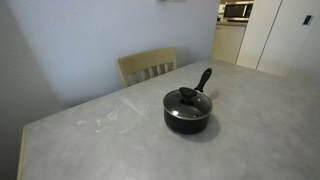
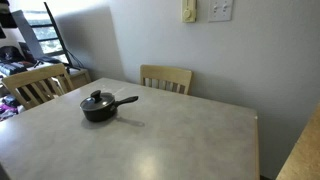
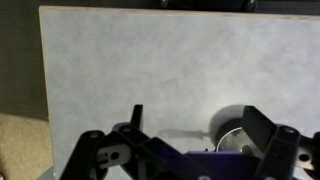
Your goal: Remove the glass lid from the pot and place it on the table
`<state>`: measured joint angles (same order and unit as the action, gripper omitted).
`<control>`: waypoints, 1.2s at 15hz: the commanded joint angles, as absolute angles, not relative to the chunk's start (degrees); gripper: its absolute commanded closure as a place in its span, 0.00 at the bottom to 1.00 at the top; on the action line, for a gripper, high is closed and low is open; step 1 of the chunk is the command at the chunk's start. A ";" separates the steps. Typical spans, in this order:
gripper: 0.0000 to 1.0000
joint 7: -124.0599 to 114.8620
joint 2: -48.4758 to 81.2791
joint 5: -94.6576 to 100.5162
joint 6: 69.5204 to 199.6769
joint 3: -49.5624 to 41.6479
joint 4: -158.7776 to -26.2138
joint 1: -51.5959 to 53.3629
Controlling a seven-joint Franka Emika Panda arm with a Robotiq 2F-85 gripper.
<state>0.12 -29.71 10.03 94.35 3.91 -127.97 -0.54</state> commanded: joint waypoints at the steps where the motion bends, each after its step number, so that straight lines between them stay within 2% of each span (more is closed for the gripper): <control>1: 0.00 -0.18 -29.64 10.31 94.20 3.30 -127.85 0.27; 9: 0.00 -1.39 -27.05 9.54 106.00 2.98 -129.05 0.37; 18: 0.00 -0.58 -15.36 4.42 124.70 3.16 -128.71 1.69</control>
<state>-1.31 -19.57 6.50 120.56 3.57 -129.66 0.34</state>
